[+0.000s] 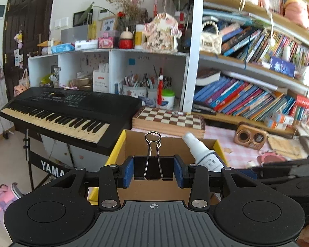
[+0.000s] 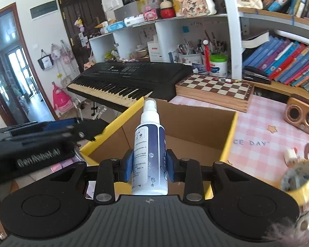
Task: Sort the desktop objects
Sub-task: 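Lower the clip into the yellow box and open the left tool while the right tool releases the bottle inside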
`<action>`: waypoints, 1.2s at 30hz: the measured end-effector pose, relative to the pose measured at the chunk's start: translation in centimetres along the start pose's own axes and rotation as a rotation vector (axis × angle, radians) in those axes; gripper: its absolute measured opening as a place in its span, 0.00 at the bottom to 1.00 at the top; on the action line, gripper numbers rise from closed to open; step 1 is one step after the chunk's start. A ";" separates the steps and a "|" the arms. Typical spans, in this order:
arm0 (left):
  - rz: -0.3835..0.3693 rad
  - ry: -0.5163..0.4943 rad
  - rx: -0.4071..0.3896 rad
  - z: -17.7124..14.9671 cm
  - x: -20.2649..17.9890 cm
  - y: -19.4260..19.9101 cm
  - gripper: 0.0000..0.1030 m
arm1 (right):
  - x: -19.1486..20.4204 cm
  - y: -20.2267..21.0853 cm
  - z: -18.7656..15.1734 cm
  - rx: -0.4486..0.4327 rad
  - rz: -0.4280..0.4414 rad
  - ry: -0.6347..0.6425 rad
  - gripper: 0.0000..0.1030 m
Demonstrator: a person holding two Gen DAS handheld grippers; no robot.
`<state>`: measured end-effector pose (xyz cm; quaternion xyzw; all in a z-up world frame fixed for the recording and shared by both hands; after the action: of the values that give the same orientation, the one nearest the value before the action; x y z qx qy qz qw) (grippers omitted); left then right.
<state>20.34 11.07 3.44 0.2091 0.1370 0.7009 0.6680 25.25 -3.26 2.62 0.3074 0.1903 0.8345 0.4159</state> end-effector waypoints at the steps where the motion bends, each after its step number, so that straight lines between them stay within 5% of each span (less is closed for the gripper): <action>1: 0.000 -0.003 0.012 0.0 -0.1 -0.6 0.37 | -0.1 -0.7 0.1 0.015 0.001 0.009 0.29; 19: -0.004 -0.043 0.233 -1.3 -1.0 -10.3 0.37 | -3.2 -10.6 0.3 0.273 -0.069 0.244 0.30; 36: -0.023 -0.105 0.407 -4.1 -1.8 -13.6 0.37 | -2.3 -14.3 -1.4 0.467 -0.068 0.501 0.30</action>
<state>30.42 10.58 -6.78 0.3744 0.2432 0.6393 0.6261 33.65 3.09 -7.41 0.1732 0.4824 0.8036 0.3025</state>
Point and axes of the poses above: each gripper's, at about its wrist camera, not at the fingertips, and y roughly against the way its jaws point, x to its left, z to its top, the point moved 3 cm from there along -y, roughly the way its jaws point, and after that the axes turned 11 degrees about -y, right-handed, at the moved point
